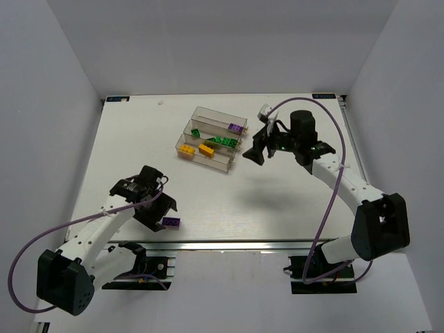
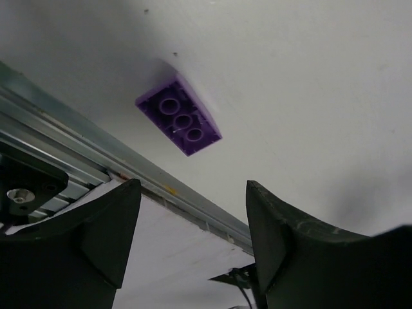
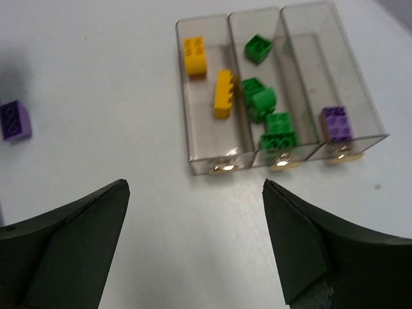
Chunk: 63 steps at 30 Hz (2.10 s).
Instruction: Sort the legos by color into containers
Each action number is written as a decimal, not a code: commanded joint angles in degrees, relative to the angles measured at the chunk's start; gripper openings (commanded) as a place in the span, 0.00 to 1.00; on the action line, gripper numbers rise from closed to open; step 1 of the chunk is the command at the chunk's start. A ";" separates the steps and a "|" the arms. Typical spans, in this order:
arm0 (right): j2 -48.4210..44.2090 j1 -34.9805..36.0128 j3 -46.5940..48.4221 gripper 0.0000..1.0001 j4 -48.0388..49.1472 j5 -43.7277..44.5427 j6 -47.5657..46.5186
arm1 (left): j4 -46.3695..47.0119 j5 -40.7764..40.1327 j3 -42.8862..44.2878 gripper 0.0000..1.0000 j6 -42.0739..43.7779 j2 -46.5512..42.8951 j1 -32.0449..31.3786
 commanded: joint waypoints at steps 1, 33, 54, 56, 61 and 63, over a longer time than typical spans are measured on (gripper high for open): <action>-2.49 -0.73 -5.16 0.89 -1.14 -5.39 -0.51 | 0.58 1.94 -1.35 0.76 -9.83 0.97 -0.24; -11.11 -3.37 -11.06 0.89 -2.36 -4.78 1.08 | 13.06 -2.89 -6.27 0.57 -11.51 15.29 0.90; -15.34 -5.74 -15.37 0.00 -0.08 13.32 13.55 | 33.09 0.53 42.49 0.00 14.69 38.37 0.29; -15.33 -5.92 -15.28 0.00 -0.08 13.77 13.56 | 37.90 0.54 47.94 0.00 12.93 42.61 0.29; -17.35 -6.09 -15.37 0.00 -2.19 14.38 13.12 | 41.19 0.01 62.52 0.00 9.85 58.58 0.82; -18.49 -6.00 -15.81 0.00 -2.36 14.56 12.85 | 40.14 -0.95 70.17 0.00 9.41 62.91 0.82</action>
